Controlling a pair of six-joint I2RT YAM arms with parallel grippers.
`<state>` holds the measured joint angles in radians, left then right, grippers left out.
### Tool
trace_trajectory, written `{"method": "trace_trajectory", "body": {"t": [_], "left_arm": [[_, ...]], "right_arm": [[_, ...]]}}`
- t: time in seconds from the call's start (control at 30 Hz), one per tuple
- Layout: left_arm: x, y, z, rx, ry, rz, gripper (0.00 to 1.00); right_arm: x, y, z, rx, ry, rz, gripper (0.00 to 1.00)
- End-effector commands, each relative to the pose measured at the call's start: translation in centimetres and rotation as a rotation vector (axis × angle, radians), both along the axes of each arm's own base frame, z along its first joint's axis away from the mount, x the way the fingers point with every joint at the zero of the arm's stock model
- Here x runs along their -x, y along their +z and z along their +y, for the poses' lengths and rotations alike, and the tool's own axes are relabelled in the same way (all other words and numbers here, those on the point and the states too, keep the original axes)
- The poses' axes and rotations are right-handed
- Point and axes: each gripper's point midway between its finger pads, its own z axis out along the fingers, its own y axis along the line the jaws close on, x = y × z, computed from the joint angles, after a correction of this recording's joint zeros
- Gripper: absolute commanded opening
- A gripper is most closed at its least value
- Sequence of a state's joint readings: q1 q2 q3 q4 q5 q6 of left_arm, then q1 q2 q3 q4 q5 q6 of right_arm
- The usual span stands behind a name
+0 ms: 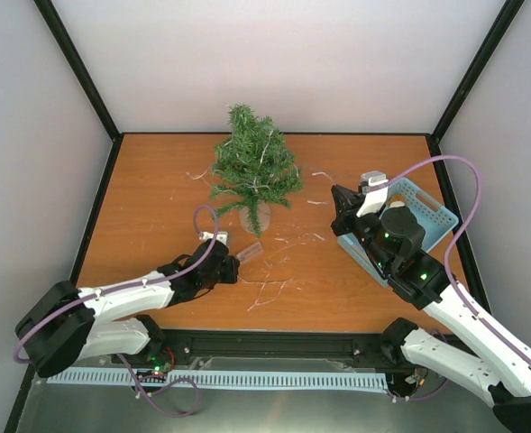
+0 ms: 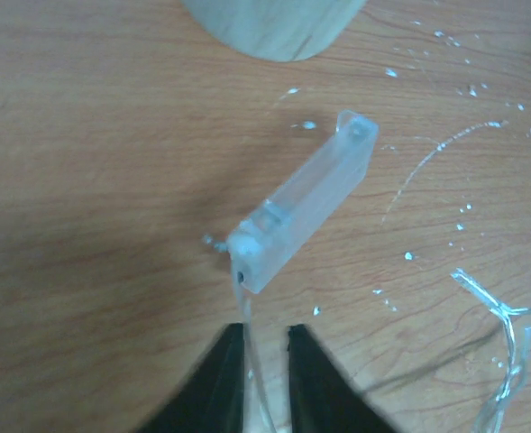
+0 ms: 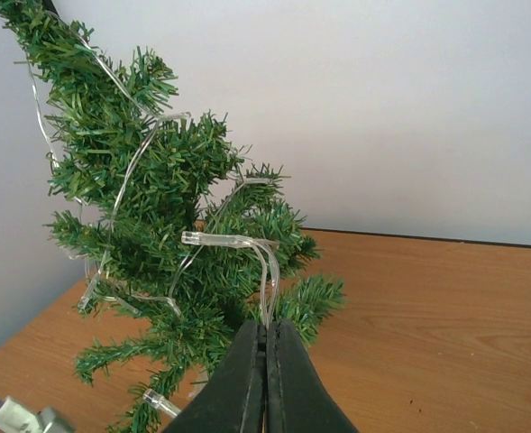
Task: Decorate the small christmas tree
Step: Wrap the decoration item around the Christmas tree.
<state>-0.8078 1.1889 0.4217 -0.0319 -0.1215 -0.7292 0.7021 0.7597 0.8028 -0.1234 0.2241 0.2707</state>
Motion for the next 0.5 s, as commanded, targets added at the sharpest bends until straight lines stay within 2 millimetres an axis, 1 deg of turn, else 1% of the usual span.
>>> {"method": "trace_trajectory", "body": {"t": [0.0, 0.03, 0.07, 0.13, 0.2, 0.27, 0.33, 0.47], "left_arm": [[0.7, -0.2, 1.1, -0.014, 0.041, 0.022, 0.29], [0.5, 0.4, 0.7, -0.006, 0.025, 0.009, 0.39], [0.2, 1.1, 0.2, 0.002, -0.003, -0.02, 0.44], [-0.4, 2.5, -0.6, 0.006, -0.046, -0.074, 0.51], [-0.9, 3.5, -1.8, 0.002, -0.123, -0.135, 0.55], [-1.4, 3.6, -2.5, -0.03, -0.177, -0.167, 0.56], [-1.9, 2.9, -3.1, -0.072, -0.224, -0.158, 0.59], [-3.0, 1.8, -3.5, -0.122, -0.235, -0.145, 0.59]], "right_arm": [[0.1, -0.1, -0.1, -0.011, -0.002, -0.004, 0.03], [0.1, -0.1, -0.1, -0.012, -0.001, -0.004, 0.03], [0.1, -0.1, -0.1, -0.013, -0.001, -0.004, 0.03], [0.1, -0.1, 0.0, -0.014, 0.003, -0.004, 0.03], [0.1, 0.0, 0.1, -0.016, 0.007, -0.004, 0.03], [0.1, 0.0, 0.1, -0.019, 0.008, -0.003, 0.03], [0.1, 0.2, 0.2, -0.023, 0.013, -0.004, 0.03], [0.3, 0.3, 0.0, -0.025, 0.01, -0.007, 0.03]]}}
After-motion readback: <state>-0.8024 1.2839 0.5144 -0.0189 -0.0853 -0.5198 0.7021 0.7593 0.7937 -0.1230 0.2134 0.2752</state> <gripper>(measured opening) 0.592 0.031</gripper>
